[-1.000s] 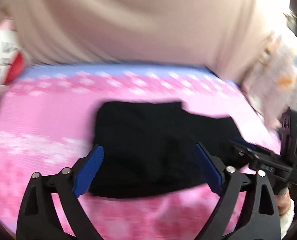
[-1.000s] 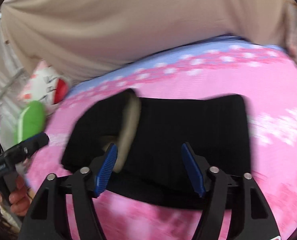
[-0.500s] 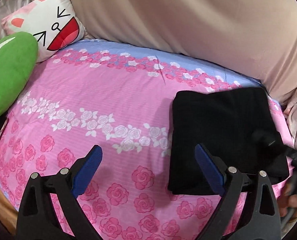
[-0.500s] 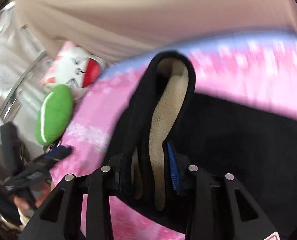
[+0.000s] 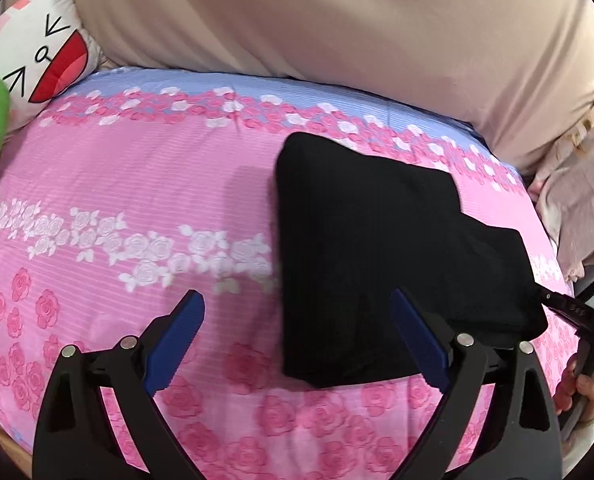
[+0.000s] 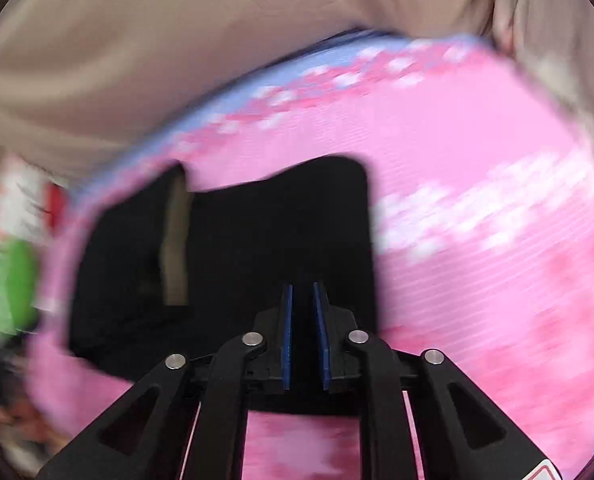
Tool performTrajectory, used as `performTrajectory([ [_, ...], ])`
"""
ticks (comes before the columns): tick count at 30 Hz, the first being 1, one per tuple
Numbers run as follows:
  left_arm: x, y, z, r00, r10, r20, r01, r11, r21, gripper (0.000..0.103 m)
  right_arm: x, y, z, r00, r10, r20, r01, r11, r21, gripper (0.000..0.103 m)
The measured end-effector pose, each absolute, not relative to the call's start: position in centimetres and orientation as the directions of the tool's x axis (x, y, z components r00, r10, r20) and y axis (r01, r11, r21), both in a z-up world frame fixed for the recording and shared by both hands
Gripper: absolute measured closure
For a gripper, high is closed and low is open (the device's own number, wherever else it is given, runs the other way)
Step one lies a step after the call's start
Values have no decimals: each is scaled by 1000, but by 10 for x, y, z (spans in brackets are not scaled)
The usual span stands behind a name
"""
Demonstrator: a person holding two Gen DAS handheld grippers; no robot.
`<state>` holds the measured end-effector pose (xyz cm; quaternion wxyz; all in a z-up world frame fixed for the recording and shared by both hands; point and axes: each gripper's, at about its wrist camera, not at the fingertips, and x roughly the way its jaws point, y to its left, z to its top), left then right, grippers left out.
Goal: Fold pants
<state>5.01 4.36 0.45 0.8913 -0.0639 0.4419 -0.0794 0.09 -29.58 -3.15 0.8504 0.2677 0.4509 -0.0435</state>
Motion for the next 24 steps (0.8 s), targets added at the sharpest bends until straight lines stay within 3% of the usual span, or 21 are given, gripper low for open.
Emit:
performTrajectory([
  [1, 49, 40, 6, 600, -198, -775, 92, 980, -178, 11, 5, -288, -26, 611, 202, -766, 276, 852, 444, 58],
  [3, 47, 35, 7, 605, -193, -773, 104, 981, -163, 11, 18, -265, -10, 651, 217, -727, 192, 880, 435, 26],
  [9, 44, 31, 1, 603, -136, -786, 97, 991, -97, 11, 71, -214, -31, 570, 277, -773, 86, 916, 391, 24],
  [11, 43, 31, -3, 595, -128, -793, 101, 991, -83, 11, 86, -199, -52, 525, 289, -800, 83, 918, 387, 34],
  [13, 43, 30, -4, 585, -137, -799, 108, 990, -90, 11, 89, -187, -59, 522, 270, -809, 85, 928, 364, 68],
  [14, 43, 29, -4, 581, -146, -800, 116, 989, -97, 11, 88, -182, -54, 530, 314, -788, 52, 915, 399, 72],
  [15, 43, 28, -3, 580, -155, -800, 121, 987, -104, 11, 85, -178, -42, 556, 332, -762, 24, 910, 414, 88],
  [20, 39, 15, 5, 563, -280, -778, 205, 959, -197, 7, 31, -215, 36, 707, 203, -678, 27, 949, 313, 92],
  [24, 44, -5, -8, 508, -361, -782, 258, 930, -261, 7, -5, -264, 13, 644, 10, -765, 211, 959, 190, 86],
])
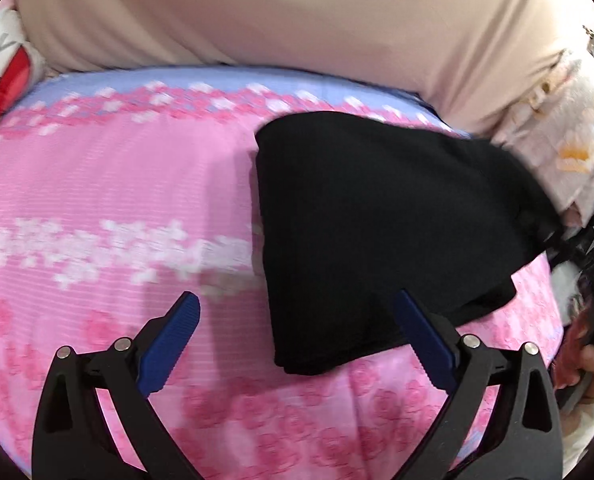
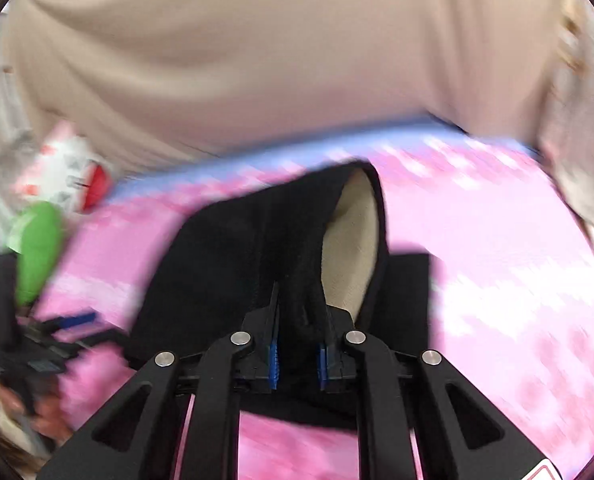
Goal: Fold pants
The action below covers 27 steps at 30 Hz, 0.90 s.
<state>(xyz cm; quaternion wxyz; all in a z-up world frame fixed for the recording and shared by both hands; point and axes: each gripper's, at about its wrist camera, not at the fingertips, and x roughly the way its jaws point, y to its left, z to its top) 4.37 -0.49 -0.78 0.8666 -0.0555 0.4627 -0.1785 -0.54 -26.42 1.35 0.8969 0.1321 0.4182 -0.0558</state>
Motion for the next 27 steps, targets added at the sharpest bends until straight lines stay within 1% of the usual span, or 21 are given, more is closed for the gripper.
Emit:
performTrajectory([
  [1, 46, -9, -12, 494, -370, -787, 260, 926, -272, 7, -9, -273, -2, 611, -5, -792, 251, 950, 187, 80],
  [2, 48, -14, -17, 476, -376, -795, 257, 924, -283, 7, -12, -282, -21, 570, -13, -822, 296, 936, 191, 79],
  [3, 51, -18, -21, 457, -390, -800, 255, 918, -302, 7, -16, -289, -34, 558, 19, -830, 316, 919, 234, 79],
  [5, 56, -24, -27, 443, -389, -807, 245, 919, -308, 7, -26, -295, -31, 602, 68, -795, 322, 891, 320, 74],
  [7, 60, -28, -30, 454, -359, -815, 233, 931, -280, 7, -29, -296, -15, 645, 48, -763, 313, 894, 320, 54],
  [9, 66, -29, -36, 444, -354, -823, 219, 934, -283, 7, -27, -295, -5, 662, 16, -749, 302, 909, 286, 47],
  [13, 82, -35, -59, 357, -405, -841, 197, 913, -356, 7, -4, -302, -7, 657, 26, -754, 298, 909, 291, 46],
  [14, 84, -36, -62, 350, -414, -840, 196, 910, -366, 6, 8, -306, -8, 655, 28, -755, 295, 911, 289, 44],
  [16, 83, -43, -61, 360, -406, -840, 222, 912, -346, 6, 35, -318, -13, 637, 48, -769, 274, 919, 285, 39],
  [17, 82, -44, -61, 364, -403, -839, 223, 913, -342, 6, 47, -321, -16, 628, 50, -777, 272, 921, 279, 35],
  [18, 83, -44, -61, 364, -405, -839, 222, 912, -344, 6, 67, -325, -24, 610, 56, -790, 271, 923, 274, 35],
  [19, 83, -43, -61, 363, -406, -838, 219, 912, -347, 6, 81, -329, -31, 590, 55, -805, 277, 923, 267, 36],
  [20, 84, -42, -61, 362, -411, -837, 215, 910, -354, 6, 90, -332, -37, 578, 67, -813, 273, 923, 271, 42],
  [21, 84, -42, -61, 359, -415, -836, 213, 909, -359, 6, 97, -333, -42, 573, 85, -815, 266, 921, 283, 75],
  [22, 85, -41, -60, 355, -419, -836, 212, 907, -364, 5, 101, -335, -42, 571, 103, -815, 268, 914, 303, 82],
  [23, 85, -39, -60, 350, -425, -835, 212, 904, -371, 5, 97, -334, -35, 589, 106, -801, 261, 913, 313, 83],
  [24, 84, -35, -60, 346, -434, -832, 212, 900, -381, 5, 87, -334, -23, 628, 100, -772, 246, 915, 319, 100],
  [26, 84, -34, -60, 345, -441, -828, 220, 896, -385, 5, 56, -340, -5, 674, 42, -737, 282, 908, 309, 98],
  [27, 85, -34, -60, 349, -443, -826, 225, 895, -386, 5, 49, -344, -8, 669, 23, -743, 303, 904, 302, 93],
])
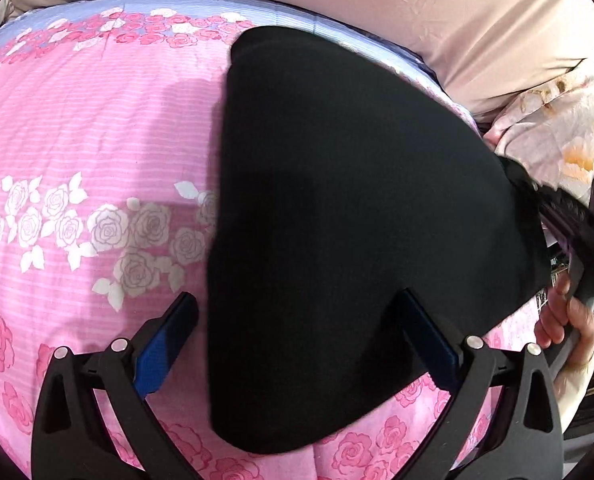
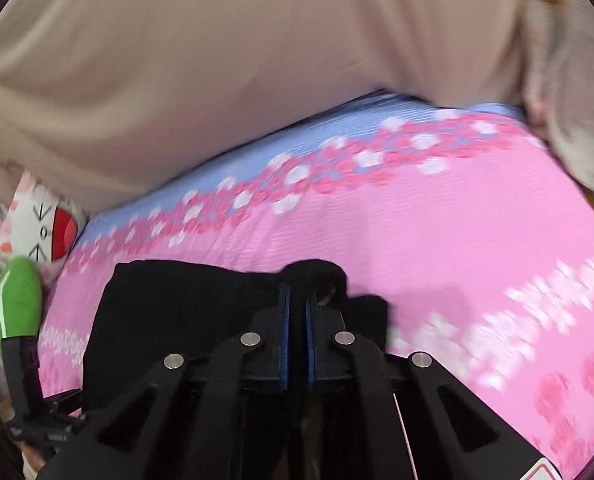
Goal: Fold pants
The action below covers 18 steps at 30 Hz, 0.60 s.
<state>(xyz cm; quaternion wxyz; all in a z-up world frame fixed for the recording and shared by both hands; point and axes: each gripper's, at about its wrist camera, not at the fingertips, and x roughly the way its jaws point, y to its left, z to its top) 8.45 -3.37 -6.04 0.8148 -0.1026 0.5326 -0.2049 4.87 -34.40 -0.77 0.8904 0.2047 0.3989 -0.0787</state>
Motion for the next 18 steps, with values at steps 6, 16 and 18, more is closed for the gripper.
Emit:
performTrajectory([
  [6, 80, -45, -61, 383, -397, -834, 260, 913, -315, 5, 58, -310, 17, 684, -28, -729, 293, 926, 239, 73],
  [16, 70, -38, -61, 387, -417, -822, 282, 903, -326, 5, 226, -126, -63, 363, 273, -891, -251, 949, 189, 83],
  [18, 68, -38, -61, 383, -420, -823, 290, 900, -325, 5, 236, -125, -62, 379, 276, -883, -226, 953, 201, 83],
])
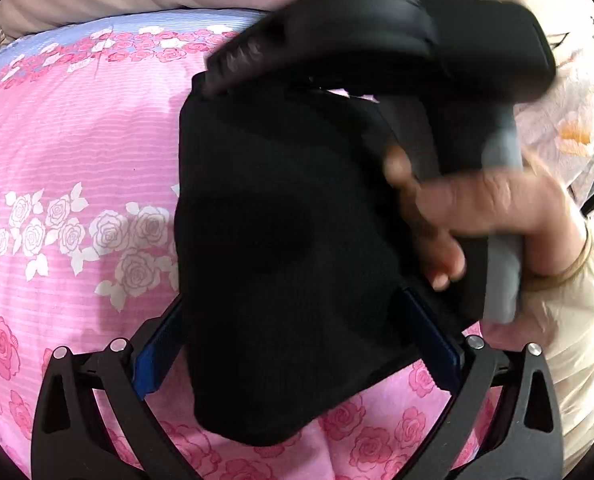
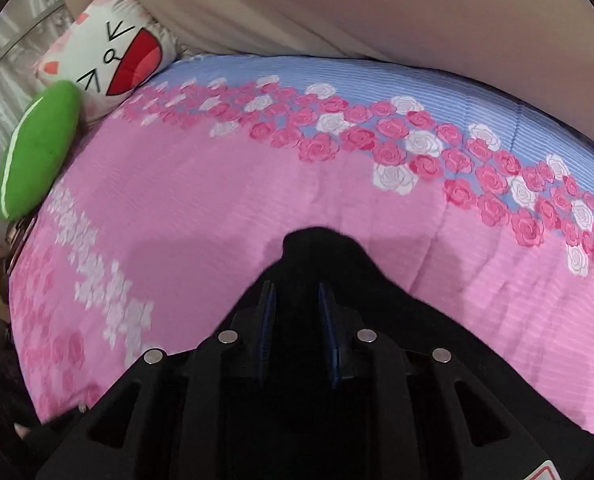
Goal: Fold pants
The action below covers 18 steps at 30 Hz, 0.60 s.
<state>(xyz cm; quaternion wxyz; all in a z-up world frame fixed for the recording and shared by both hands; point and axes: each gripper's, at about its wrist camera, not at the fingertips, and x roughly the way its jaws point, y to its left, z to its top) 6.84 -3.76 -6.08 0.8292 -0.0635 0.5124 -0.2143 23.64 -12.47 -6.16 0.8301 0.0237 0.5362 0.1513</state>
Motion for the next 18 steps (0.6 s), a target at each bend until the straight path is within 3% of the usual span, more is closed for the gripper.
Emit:
performTrajectory([
  [3, 65, -31, -61, 377, -430, -820, 280, 897, -341, 5, 215, -145, -29, 458, 315, -831, -205, 947, 246, 83],
  [5, 65, -25, -60, 380, -435, -817, 268, 897, -353, 5, 173, -186, 4, 585, 218, -781, -98, 975, 198, 70],
  [7, 68, -25, -60, 382, -437, -814, 258, 896, -360, 5, 127, -228, 20, 652, 116, -749, 28, 984, 176, 46],
  [9, 71, -27, -58, 381, -444, -811, 258, 894, -367, 5, 73, -270, 21, 654, -26, -756, 177, 977, 119, 38],
  [12, 74, -33, -57, 382, -457, -803, 261, 887, -381, 8, 23, -316, 0, 571, -107, -814, 344, 931, 119, 33],
  [15, 75, -32, -57, 412, -437, -799, 236, 899, -370, 24, 4, -339, -28, 547, -19, -837, 386, 893, 232, 31],
  [17, 76, -24, -54, 413, -454, -789, 229, 891, -393, 50, 5, -342, -45, 561, 66, -825, 386, 861, 330, 31],
  [18, 76, -18, -50, 412, -468, -782, 233, 883, -407, 57, 3, -344, -51, 568, 111, -815, 377, 846, 378, 40],
])
